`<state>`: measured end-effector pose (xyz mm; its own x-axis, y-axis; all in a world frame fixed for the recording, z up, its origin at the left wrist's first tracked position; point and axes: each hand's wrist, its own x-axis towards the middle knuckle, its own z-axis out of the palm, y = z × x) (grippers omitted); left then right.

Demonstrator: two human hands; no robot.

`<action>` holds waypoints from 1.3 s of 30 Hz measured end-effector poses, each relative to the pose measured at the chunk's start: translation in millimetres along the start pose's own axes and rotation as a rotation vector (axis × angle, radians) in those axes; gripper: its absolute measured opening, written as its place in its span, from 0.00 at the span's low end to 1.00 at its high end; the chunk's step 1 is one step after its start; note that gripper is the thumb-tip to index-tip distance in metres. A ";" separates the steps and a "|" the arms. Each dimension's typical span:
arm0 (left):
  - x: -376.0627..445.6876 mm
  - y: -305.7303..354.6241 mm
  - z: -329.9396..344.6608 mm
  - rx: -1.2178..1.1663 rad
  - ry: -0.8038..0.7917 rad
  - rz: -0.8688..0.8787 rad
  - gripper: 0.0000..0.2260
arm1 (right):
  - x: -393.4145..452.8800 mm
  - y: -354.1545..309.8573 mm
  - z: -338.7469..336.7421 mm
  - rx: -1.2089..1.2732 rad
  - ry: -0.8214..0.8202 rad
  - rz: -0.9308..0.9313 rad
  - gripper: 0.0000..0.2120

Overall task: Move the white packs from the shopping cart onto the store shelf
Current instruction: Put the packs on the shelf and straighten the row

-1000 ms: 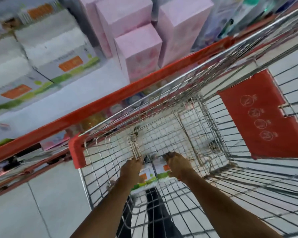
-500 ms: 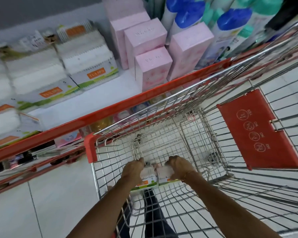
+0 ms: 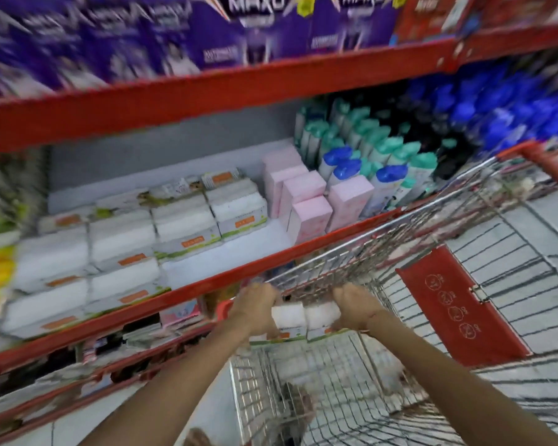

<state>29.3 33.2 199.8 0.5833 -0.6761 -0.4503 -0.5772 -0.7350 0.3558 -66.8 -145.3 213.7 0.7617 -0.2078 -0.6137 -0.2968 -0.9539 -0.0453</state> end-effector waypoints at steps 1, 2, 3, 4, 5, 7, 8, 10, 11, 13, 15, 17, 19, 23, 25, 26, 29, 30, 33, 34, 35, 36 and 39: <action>-4.5 -3.4 -14.2 -0.001 0.028 0.012 0.22 | -4.1 -5.3 -11.2 -0.001 0.030 0.019 0.29; -8.4 -7.6 -27.4 -0.014 0.051 0.018 0.23 | -7.3 -10.3 -21.2 0.004 0.060 0.032 0.30; -12.5 -12.3 -38.9 -0.038 0.069 0.022 0.25 | -11.3 -16.9 -31.9 -0.002 0.094 0.032 0.31; -19.4 -19.5 -53.4 -0.055 0.088 0.032 0.26 | -15.3 -26.9 -43.6 -0.017 0.127 0.030 0.31; -24.7 -24.8 -66.6 -0.062 0.108 0.043 0.27 | -17.1 -35.8 -53.3 -0.029 0.159 0.024 0.32; -34.2 -36.2 -92.2 -0.046 0.169 0.069 0.27 | -22.4 -54.3 -73.4 -0.030 0.219 0.006 0.30; -36.8 -40.4 -100.7 -0.050 0.194 0.059 0.27 | -23.6 -60.2 -81.6 -0.044 0.242 -0.010 0.29; -44.1 -56.0 -119.7 -0.058 0.253 0.035 0.27 | -26.2 -80.4 -100.4 -0.071 0.292 -0.033 0.28; -46.2 -64.1 -128.3 -0.048 0.274 0.021 0.27 | -25.4 -90.4 -109.0 -0.075 0.321 -0.039 0.28; -46.2 -72.9 -137.9 -0.037 0.311 -0.015 0.27 | -20.5 -102.7 -122.5 -0.060 0.361 -0.032 0.28; -45.4 -84.7 -147.1 -0.021 0.331 -0.043 0.27 | -13.4 -119.6 -134.1 -0.056 0.390 -0.010 0.27; -41.1 -92.7 -149.3 0.007 0.344 -0.065 0.27 | -6.5 -131.7 -142.4 -0.067 0.387 0.016 0.27; -37.8 -97.2 -146.6 0.043 0.362 -0.078 0.25 | 4.6 -138.9 -145.2 -0.080 0.379 0.019 0.26; -27.0 -101.9 -136.2 0.088 0.355 -0.125 0.24 | 28.2 -146.5 -142.8 -0.159 0.359 -0.019 0.25; -22.2 -104.4 -134.4 0.109 0.331 -0.150 0.25 | 38.0 -146.9 -140.8 -0.185 0.358 -0.023 0.25; -18.8 -106.8 -132.8 0.114 0.314 -0.164 0.25 | 42.6 -147.1 -140.5 -0.191 0.349 -0.024 0.26; -14.3 -110.9 -128.5 0.132 0.268 -0.195 0.24 | 55.4 -144.8 -135.4 -0.179 0.335 -0.007 0.26; -14.2 -111.6 -126.8 0.141 0.255 -0.198 0.24 | 58.3 -144.8 -133.3 -0.167 0.322 -0.002 0.26; -12.1 -112.1 -124.8 0.148 0.228 -0.202 0.25 | 68.3 -142.8 -131.1 -0.130 0.282 0.009 0.25; -12.4 -111.3 -125.1 0.150 0.219 -0.206 0.25 | 70.0 -142.2 -131.5 -0.127 0.277 0.009 0.25; -12.4 -110.8 -125.2 0.155 0.209 -0.207 0.25 | 72.0 -141.5 -131.6 -0.122 0.274 0.003 0.25; -11.6 -110.8 -124.4 0.161 0.200 -0.205 0.25 | 72.6 -140.6 -132.6 -0.124 0.265 -0.002 0.25; -10.6 -109.1 -120.4 0.177 0.178 -0.191 0.25 | 74.1 -138.2 -135.0 -0.137 0.225 -0.005 0.25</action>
<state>154.9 114.3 264.4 0.7727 -0.5363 -0.3395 -0.5285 -0.8398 0.1238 108.4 -58.1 281.0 0.8765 -0.2316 -0.4221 -0.2237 -0.9722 0.0688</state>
